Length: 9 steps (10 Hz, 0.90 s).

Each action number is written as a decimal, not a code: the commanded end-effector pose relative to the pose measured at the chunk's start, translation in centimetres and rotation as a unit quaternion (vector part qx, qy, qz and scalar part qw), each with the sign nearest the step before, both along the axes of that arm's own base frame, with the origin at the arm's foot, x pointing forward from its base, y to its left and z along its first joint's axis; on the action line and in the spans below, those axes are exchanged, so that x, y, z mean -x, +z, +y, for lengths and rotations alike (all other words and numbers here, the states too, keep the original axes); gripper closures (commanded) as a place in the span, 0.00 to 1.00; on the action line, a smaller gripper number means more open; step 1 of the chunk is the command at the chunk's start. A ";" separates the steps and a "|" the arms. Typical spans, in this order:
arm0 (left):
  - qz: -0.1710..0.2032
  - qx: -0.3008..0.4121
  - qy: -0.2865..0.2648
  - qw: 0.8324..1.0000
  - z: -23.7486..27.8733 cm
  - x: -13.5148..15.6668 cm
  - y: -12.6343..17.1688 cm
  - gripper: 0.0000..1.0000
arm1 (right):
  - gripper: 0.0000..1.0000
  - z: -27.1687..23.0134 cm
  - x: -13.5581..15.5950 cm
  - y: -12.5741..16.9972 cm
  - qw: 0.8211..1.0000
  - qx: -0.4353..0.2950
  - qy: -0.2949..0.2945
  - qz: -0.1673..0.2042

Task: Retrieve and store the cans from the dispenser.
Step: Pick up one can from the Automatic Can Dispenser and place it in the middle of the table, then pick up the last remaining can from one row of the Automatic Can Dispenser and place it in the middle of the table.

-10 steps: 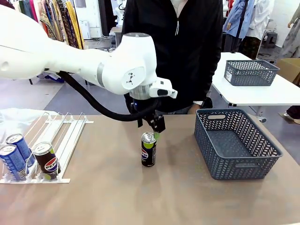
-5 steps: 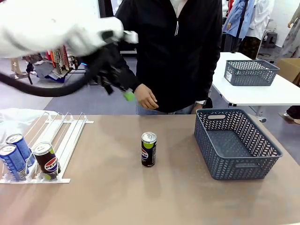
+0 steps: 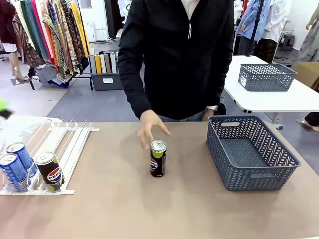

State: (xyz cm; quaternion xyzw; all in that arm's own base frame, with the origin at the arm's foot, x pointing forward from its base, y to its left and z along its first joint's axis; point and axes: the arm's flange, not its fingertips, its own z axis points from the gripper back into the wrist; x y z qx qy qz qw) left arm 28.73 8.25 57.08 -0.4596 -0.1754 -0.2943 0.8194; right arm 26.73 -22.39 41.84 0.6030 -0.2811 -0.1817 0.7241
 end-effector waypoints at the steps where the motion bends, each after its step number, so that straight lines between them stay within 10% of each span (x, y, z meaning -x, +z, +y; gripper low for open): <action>1: 0.044 0.085 0.037 0.995 5.3 -1.2 -3.1 0.00 | 0.00 -0.1 0.1 0.3 1.000 0.001 0.005 -0.006; 3: 0.076 0.130 0.049 0.987 9.0 -0.7 -6.9 0.00 | 0.00 -0.1 0.1 0.3 1.000 0.001 0.005 -0.006; 9: 0.042 0.086 0.043 0.995 7.7 1.7 -4.4 0.00 | 0.00 -0.1 0.1 0.3 1.000 0.001 0.005 -0.006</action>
